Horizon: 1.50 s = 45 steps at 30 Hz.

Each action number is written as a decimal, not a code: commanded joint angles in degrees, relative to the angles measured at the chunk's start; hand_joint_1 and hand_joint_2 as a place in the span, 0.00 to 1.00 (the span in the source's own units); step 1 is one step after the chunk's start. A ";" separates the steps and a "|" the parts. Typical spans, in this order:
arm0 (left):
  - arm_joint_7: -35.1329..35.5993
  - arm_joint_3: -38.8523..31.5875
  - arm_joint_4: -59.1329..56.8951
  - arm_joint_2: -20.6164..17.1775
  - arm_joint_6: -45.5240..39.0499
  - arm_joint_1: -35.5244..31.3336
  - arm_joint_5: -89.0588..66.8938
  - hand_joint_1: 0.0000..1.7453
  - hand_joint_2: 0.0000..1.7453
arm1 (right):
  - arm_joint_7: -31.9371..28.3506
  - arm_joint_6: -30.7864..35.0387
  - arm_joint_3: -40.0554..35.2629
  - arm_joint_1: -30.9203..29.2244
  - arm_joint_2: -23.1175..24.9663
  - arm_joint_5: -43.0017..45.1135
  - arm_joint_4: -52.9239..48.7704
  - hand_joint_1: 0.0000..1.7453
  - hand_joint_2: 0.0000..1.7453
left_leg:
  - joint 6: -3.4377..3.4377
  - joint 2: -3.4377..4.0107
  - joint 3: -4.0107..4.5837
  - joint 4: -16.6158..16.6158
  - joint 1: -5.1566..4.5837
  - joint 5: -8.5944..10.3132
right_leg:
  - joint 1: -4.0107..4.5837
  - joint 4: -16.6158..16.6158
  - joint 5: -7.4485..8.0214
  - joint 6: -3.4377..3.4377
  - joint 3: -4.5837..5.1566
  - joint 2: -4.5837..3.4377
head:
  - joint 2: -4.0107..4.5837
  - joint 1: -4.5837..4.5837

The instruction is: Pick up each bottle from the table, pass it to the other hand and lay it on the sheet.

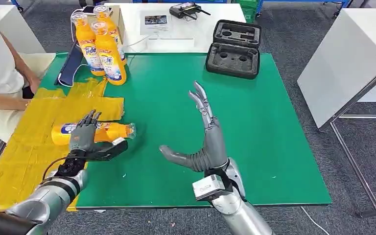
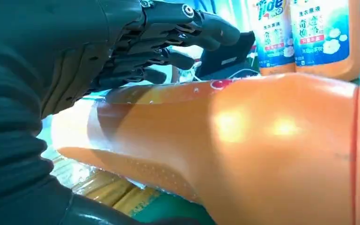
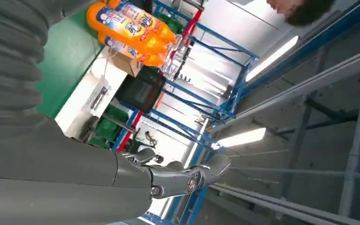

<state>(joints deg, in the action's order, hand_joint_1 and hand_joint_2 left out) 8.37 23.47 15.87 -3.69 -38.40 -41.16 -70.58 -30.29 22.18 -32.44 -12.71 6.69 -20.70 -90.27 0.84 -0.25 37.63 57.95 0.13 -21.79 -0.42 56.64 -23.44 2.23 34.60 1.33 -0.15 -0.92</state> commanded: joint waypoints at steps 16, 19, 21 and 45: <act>-48.37 -17.75 31.63 9.23 7.77 16.60 31.38 0.00 1.00 | -0.52 -3.40 7.00 4.30 -1.13 -0.50 1.47 0.00 1.00 | 0.01 -0.02 -0.38 -0.09 -0.08 -0.17 | -0.10 -0.15 -0.15 0.00 -0.40 -0.07 | 0.00 0.00; -46.16 -16.95 38.34 10.87 9.96 20.11 34.05 0.00 1.00 | 0.47 -4.27 8.76 5.95 -0.74 -1.26 1.93 0.00 1.00 | -0.01 -0.03 -0.31 -0.06 -0.14 -0.21 | -0.16 -0.12 -0.14 -0.02 -0.32 -0.05 | 0.00 0.00; -46.07 -16.34 43.26 11.93 12.57 23.60 37.17 0.00 1.00 | 0.60 -5.60 10.91 7.70 -0.39 -0.29 2.64 0.00 1.00 | -0.03 -0.07 -0.30 -0.03 -0.11 -0.22 | -0.13 -0.11 -0.16 -0.04 -0.30 0.00 | 0.00 -0.02; -33.49 -20.91 49.38 11.46 42.01 36.57 62.12 0.00 1.00 | 2.63 -15.44 28.53 17.03 2.65 3.12 8.15 0.00 1.00 | -0.06 0.09 -0.41 -0.15 -0.11 -0.40 | -0.12 -0.23 -0.18 -0.08 -0.35 -0.17 | 0.00 -0.02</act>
<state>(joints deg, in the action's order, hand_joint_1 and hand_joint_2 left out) -27.10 6.36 69.57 9.60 -1.83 -5.41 -11.97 -29.99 8.63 -9.66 5.56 8.33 -18.67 -89.76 0.84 -0.24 37.65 57.94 0.00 -22.06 -0.56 56.58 -23.53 2.22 34.69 1.31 -0.15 -0.94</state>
